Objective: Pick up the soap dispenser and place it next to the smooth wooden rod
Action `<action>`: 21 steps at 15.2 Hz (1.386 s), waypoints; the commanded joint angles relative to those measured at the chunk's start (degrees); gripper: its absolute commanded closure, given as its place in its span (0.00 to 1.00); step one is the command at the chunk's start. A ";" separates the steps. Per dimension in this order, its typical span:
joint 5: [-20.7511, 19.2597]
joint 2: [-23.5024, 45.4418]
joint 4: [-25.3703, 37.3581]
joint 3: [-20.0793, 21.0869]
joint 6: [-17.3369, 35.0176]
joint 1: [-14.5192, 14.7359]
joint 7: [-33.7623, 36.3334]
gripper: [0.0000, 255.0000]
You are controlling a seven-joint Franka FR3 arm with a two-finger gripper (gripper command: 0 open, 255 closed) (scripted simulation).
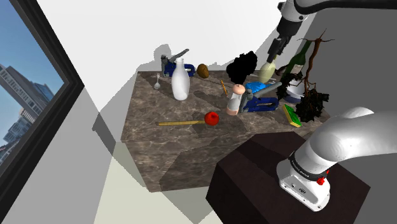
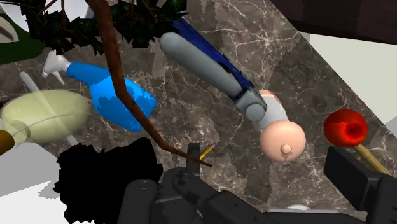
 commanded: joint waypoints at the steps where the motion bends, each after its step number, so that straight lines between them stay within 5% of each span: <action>1: -0.76 3.10 1.56 -2.75 1.80 -0.54 -3.37 0.00; 11: 1.62 20.70 13.70 -14.62 7.83 -1.21 -19.69 0.00; 21: 14.70 44.19 34.08 -22.39 7.56 -4.73 -38.54 0.00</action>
